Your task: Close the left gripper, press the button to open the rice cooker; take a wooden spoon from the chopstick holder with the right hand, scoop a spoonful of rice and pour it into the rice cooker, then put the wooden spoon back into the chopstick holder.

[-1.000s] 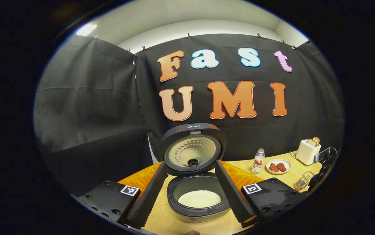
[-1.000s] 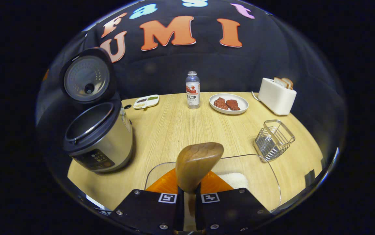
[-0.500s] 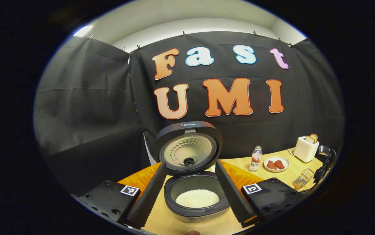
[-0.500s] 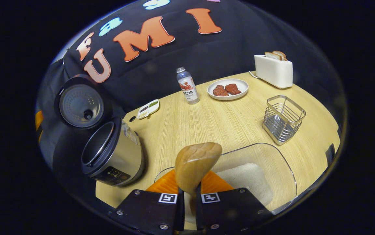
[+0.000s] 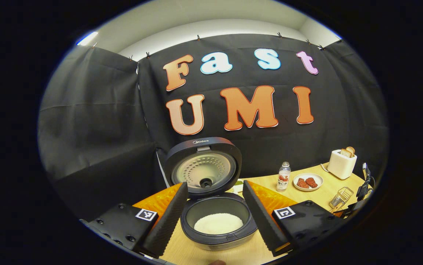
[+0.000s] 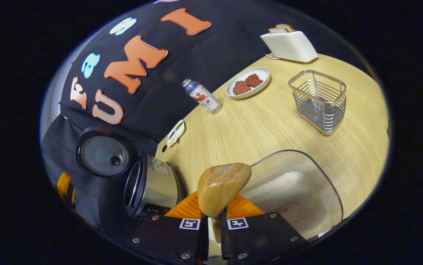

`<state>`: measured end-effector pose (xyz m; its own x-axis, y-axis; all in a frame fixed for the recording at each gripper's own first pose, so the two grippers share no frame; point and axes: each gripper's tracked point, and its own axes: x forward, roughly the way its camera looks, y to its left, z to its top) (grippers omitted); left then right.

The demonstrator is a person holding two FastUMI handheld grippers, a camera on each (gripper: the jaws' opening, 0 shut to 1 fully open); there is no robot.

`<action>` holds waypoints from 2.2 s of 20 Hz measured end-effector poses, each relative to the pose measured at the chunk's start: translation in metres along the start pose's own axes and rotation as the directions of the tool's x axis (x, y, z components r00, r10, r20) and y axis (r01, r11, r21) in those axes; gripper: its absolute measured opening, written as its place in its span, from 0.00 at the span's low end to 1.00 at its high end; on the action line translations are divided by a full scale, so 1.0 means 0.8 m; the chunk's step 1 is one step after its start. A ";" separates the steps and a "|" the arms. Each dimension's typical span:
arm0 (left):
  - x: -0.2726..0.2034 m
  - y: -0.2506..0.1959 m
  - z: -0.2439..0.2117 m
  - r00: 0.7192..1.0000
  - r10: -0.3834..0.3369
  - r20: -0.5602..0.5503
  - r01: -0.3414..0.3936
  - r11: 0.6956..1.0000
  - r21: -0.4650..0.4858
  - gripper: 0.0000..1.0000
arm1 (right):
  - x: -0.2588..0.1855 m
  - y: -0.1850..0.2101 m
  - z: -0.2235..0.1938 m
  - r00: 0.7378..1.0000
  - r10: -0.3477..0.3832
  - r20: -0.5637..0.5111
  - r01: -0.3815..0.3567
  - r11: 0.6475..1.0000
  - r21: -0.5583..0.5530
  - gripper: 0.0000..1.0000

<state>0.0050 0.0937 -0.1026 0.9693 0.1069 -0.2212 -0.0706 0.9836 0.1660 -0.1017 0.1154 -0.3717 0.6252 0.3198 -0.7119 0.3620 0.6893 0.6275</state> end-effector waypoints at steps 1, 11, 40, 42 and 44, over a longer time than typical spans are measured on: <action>0.000 -0.004 0.003 1.000 -0.004 0.002 0.004 1.000 0.006 0.99 | -0.002 -0.004 0.003 1.000 0.011 -0.001 -0.011 1.000 0.024 0.13; 0.003 -0.033 0.019 1.000 -0.006 0.026 0.006 1.000 0.012 0.99 | -0.041 -0.023 0.063 0.982 0.172 0.072 -0.186 0.938 0.293 0.12; -0.063 0.120 -0.007 0.941 0.326 0.096 -0.321 0.945 -0.066 1.00 | 0.004 0.321 0.131 0.780 0.625 -0.039 -0.550 0.713 0.435 0.13; -0.065 0.130 -0.014 0.938 0.337 0.087 -0.333 0.941 -0.057 1.00 | 0.018 0.339 0.121 0.778 0.625 -0.059 -0.547 0.721 0.425 0.12; -0.068 0.142 -0.023 0.934 0.350 0.073 -0.347 0.936 -0.056 1.00 | 0.033 0.356 0.111 0.775 0.627 -0.077 -0.546 0.727 0.417 0.13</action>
<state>-0.0605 0.2027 -0.0893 0.8977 0.4336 -0.0784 -0.4153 0.8920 0.1782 0.0796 0.2623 -0.1836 0.6581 0.7303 -0.1833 0.2100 0.0558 0.9761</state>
